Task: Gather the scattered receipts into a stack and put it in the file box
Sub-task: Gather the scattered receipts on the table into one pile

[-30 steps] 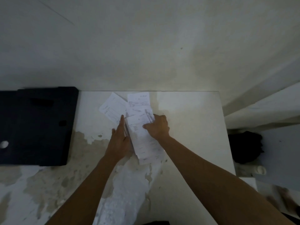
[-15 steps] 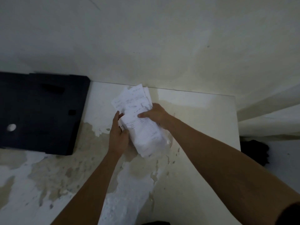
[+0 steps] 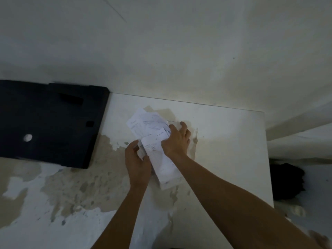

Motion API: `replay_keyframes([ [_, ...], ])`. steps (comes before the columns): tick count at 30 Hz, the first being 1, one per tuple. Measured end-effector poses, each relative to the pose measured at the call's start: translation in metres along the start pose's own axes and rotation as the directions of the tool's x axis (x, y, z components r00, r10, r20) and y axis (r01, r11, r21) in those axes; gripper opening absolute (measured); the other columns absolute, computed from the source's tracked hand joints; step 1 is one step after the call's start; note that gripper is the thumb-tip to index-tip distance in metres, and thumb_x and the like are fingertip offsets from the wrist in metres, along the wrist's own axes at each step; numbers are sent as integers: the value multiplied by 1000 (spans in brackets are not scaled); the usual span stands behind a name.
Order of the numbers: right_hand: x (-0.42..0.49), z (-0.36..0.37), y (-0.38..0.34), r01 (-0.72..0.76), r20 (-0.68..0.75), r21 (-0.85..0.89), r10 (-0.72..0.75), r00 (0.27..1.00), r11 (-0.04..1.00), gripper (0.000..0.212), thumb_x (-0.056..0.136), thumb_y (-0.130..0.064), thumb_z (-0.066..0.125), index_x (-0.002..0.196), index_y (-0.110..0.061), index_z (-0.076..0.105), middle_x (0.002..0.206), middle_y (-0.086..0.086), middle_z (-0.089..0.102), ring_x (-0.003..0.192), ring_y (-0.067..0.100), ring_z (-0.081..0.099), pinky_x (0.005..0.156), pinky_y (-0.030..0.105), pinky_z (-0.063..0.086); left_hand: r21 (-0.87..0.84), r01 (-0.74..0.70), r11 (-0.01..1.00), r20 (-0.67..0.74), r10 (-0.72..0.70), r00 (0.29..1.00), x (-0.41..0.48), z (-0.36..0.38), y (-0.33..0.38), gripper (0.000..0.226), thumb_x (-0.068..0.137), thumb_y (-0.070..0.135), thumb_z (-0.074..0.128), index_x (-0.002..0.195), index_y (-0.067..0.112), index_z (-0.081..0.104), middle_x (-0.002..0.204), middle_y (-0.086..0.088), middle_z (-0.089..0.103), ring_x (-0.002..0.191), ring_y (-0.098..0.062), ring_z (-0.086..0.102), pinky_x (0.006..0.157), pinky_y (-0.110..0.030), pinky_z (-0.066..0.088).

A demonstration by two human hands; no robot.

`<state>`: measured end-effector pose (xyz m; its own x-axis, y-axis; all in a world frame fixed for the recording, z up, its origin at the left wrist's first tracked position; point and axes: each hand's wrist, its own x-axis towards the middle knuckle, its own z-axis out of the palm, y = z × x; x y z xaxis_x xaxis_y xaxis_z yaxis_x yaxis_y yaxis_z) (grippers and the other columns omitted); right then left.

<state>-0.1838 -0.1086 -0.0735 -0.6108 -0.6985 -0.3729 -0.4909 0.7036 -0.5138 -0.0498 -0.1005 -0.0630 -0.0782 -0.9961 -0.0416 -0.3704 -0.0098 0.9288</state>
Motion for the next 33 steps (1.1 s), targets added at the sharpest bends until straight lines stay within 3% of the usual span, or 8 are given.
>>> replay_keyframes([
  [4,-3,0,-7,-11,74,80,5,997,997,57,79,-5,64,132,-17,49,144,11,26,112,32,48,83,33,48,-68,227,972,11,-226,974,-32,-1,-5,31,87,23,69,108,40,54,104,2,65,95,-13,64,75,-28,52],
  [7,-4,-1,-14,24,137,139,-43,990,990,55,81,-7,64,133,-14,48,131,10,37,83,26,54,67,27,44,-41,265,963,119,-259,959,-37,-6,-11,52,81,19,65,128,3,49,119,-18,60,111,-32,59,87,-37,51],
  [11,-2,-4,-18,-53,216,296,-12,976,954,45,77,-6,67,115,-16,44,109,10,57,90,30,62,59,33,50,-232,473,850,133,-454,881,-27,-17,-13,59,85,-6,63,138,1,39,134,-21,54,120,-35,55,98,-57,48],
  [16,-11,-18,-8,-260,392,501,52,919,826,76,70,-5,83,131,-12,39,118,10,60,95,26,63,72,33,54,-247,485,839,181,-452,873,-24,-34,-10,31,80,2,66,107,18,65,109,-6,71,103,-28,66,92,-56,52],
  [21,-45,-37,25,-413,605,669,-130,786,618,49,75,6,77,122,1,65,119,16,71,108,35,68,95,52,54,-222,377,899,290,-308,906,-40,-50,-8,44,69,35,77,111,25,69,110,0,74,101,-21,70,81,-44,58],
  [25,-80,-45,47,-436,607,757,-275,745,487,54,79,8,72,130,-4,59,126,17,68,115,37,65,97,55,52,-252,534,807,520,-353,778,-53,-64,-4,46,74,38,81,116,25,69,118,-5,71,107,-23,69,80,-36,59],
  [28,-102,-55,50,-437,572,801,-308,760,410,51,83,6,70,131,-6,59,127,16,67,114,35,66,92,49,57,-193,554,810,615,-340,711,-56,-77,7,36,77,28,78,112,22,72,114,-7,73,105,-25,70,76,-33,60],
  [33,-121,-78,40,-367,504,819,-247,828,441,29,88,-8,71,117,-13,68,121,9,72,108,28,69,90,39,57,-296,588,752,553,-367,748,-52,-91,34,44,76,22,77,117,10,68,113,-9,73,103,-24,70,87,-40,58],
])
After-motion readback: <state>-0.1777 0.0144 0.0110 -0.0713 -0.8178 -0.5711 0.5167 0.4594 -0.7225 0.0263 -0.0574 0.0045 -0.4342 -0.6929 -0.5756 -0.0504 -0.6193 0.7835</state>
